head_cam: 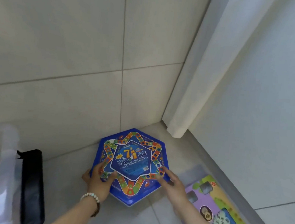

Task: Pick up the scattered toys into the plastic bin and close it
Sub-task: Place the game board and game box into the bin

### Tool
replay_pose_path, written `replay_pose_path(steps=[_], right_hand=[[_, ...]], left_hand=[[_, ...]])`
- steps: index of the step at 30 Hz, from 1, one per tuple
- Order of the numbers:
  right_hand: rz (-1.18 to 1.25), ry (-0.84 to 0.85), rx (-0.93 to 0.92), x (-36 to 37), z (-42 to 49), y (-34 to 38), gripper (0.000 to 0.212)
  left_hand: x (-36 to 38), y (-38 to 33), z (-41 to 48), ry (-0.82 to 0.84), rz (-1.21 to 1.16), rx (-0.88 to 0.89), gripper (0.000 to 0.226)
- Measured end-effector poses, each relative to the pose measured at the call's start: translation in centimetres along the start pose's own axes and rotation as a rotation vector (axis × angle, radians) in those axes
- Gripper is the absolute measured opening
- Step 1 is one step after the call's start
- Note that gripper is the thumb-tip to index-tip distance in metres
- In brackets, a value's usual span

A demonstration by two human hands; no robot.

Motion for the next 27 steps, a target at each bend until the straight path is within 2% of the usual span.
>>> replay_pose_path(steps=[1, 4, 5, 7, 10, 12, 13, 15, 16, 19, 20, 23, 27], right_hand=[[0.107, -0.082, 0.022, 0.0, 0.0, 0.3, 0.03], [0.261, -0.238, 0.088, -0.2, -1.0, 1.5, 0.032], [0.281, -0.26, 0.084, -0.6, -1.7, 2.4, 0.034], [0.306, -0.254, 0.04, -1.9, -3.6, 5.0, 0.046], [0.29, -0.177, 0.002, -3.8, -6.9, 9.5, 0.08], [0.268, -0.052, -0.006, -4.3, -9.7, 13.0, 0.094], [0.263, 0.016, -0.006, -4.2, -11.2, 14.8, 0.1], [0.201, 0.148, -0.021, -3.5, -14.4, 18.1, 0.105], [0.146, 0.216, -0.047, -2.8, -16.2, 19.8, 0.101], [0.022, 0.356, -0.178, 0.3, -22.0, 24.4, 0.053], [0.01, 0.386, -0.204, 1.7, -23.8, 25.4, 0.043], [-0.055, 0.454, -0.262, 7.1, -28.2, 26.4, 0.041], [-0.194, 0.571, -0.281, 15.2, -32.9, 24.0, 0.04]], left_hand=[[-0.5, -0.7, -0.2, -0.072, -0.076, -0.019, 0.065], [-1.5, -1.7, -0.3, -0.118, -0.156, -0.101, 0.085], [-1.9, -2.1, -0.5, -0.083, -0.195, -0.133, 0.084], [-3.5, -3.8, -1.8, -0.004, -0.311, -0.194, 0.067], [-7.4, -7.9, -4.8, 0.08, -0.408, -0.162, 0.049], [-11.1, -10.8, -6.5, 0.114, -0.471, -0.1, 0.044], [-13.3, -12.1, -7.6, 0.123, -0.493, -0.063, 0.046], [-18.1, -13.8, -9.2, 0.157, -0.513, -0.004, 0.064], [-20.8, -14.5, -10.4, 0.174, -0.531, 0.023, 0.068], [-29.0, -14.8, -13.0, 0.16, -0.603, 0.077, 0.055], [-31.8, -14.4, -13.5, 0.13, -0.622, 0.08, 0.057], [-39.2, -11.3, -14.4, 0.017, -0.646, 0.053, 0.077], [-46.5, -5.1, -14.6, -0.207, -0.661, 0.001, 0.079]])
Point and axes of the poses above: each hand's wrist, its own z-axis towards the middle knuckle, its own x-axis out of the palm, y = z × x, the point moved 4 cm from there along z, towards the middle knuckle, and after that the axes turned 11 degrees about -y, right-handed, at the moved point
